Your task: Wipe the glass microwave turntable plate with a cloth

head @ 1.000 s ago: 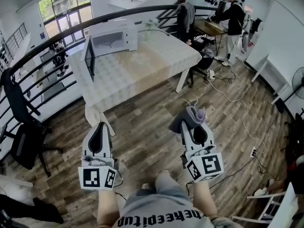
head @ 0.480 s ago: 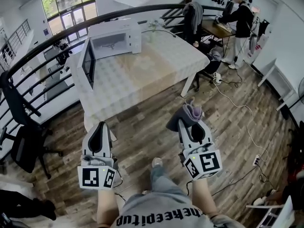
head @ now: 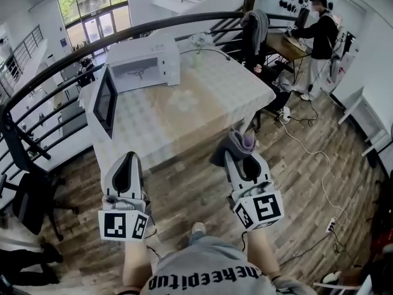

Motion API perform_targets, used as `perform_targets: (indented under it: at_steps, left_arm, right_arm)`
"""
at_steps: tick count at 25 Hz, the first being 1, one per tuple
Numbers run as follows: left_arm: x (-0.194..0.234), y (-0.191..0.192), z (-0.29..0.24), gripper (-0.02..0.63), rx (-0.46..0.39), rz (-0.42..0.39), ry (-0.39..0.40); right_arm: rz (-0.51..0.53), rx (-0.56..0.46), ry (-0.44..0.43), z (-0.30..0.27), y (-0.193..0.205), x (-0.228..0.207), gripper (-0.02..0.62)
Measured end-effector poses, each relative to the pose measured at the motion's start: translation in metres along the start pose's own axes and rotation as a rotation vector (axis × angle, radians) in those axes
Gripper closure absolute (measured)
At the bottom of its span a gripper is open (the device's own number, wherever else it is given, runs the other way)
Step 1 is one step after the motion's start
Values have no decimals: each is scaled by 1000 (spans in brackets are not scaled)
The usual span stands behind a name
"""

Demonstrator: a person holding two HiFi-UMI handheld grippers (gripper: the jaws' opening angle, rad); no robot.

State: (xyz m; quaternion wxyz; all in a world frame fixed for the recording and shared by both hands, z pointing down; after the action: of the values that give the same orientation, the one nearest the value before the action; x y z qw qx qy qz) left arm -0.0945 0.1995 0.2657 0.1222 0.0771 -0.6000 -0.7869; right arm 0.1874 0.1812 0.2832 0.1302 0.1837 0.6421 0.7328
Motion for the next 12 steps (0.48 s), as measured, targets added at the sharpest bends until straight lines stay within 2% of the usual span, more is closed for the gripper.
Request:
perform_targets:
  at_steps: [5, 8, 12]
  left_arm:
    - [-10, 10, -46, 594, -19, -12, -2]
    - [-11, 18, -64, 594, -1, -24, -11]
    - [0, 28, -84, 594, 19, -31, -42]
  right_arm:
    - [23, -31, -67, -31, 7, -32, 485]
    - [58, -43, -131, -49, 14, -39, 488]
    - [-6, -64, -203, -70, 27, -43, 486]
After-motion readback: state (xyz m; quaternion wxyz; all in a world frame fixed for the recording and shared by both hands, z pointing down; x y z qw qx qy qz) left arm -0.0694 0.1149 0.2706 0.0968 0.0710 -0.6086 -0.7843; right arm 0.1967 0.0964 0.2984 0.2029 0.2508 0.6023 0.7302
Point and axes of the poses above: the fingertips, and each gripper's own axes: z backward along the fingers, x to its left, y out of its underside, the point moved 7 cm from there along z, backward along the fingers, and after that the axes turned 2 degrees about z, right-handed, at the moved point
